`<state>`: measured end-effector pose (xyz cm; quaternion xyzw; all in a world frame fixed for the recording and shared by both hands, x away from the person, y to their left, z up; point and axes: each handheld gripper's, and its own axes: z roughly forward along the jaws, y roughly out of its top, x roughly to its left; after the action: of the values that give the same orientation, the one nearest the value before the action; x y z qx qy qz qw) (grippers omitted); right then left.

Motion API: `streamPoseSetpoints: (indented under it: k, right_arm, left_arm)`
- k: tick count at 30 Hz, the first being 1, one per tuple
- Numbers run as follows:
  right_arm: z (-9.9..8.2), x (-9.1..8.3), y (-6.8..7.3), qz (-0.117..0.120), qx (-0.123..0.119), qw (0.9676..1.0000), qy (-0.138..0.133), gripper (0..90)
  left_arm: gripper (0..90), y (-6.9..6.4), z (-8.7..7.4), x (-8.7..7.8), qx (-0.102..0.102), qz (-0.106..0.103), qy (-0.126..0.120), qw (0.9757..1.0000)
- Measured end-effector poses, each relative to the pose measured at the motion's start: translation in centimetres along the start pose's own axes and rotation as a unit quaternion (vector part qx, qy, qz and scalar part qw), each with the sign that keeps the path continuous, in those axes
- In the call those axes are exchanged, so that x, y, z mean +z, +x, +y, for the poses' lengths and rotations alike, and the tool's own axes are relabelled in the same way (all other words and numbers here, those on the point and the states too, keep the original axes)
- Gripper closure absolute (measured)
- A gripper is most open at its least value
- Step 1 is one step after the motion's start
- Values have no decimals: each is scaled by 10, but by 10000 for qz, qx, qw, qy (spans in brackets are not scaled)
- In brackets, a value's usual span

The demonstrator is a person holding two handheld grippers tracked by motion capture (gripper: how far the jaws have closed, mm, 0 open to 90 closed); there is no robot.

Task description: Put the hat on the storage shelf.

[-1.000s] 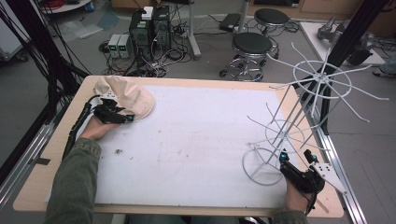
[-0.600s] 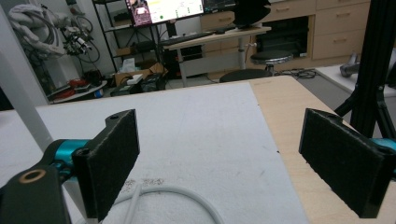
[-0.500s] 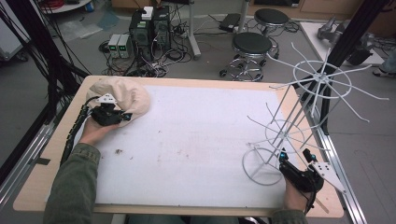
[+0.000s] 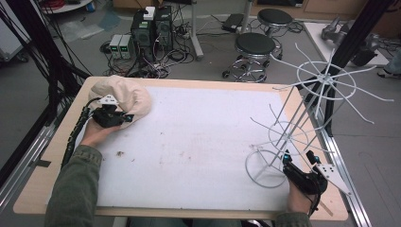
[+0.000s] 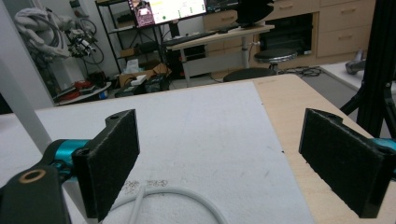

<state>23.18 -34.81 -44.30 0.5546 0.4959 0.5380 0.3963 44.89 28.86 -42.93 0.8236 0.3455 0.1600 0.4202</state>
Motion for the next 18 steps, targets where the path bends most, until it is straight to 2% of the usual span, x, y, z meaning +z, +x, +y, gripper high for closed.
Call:
streamPoseSetpoints:
  k: [5, 6, 18]
  right_arm:
    - [0, 0, 0, -24, -5, 10000, 44, 113]
    - [0, 0, 0, -29, -18, 10000, 41, 113]
    - [0, 1, 1, 22, -39, 10000, 60, 113]
  left_arm:
    - [812, 1, -1, -6, -48, 1, -121, 9999]
    - [812, 1, 0, -10, -121, 22, -203, 9997]
    - [811, -5, 10, -34, -168, 47, -563, 9983]
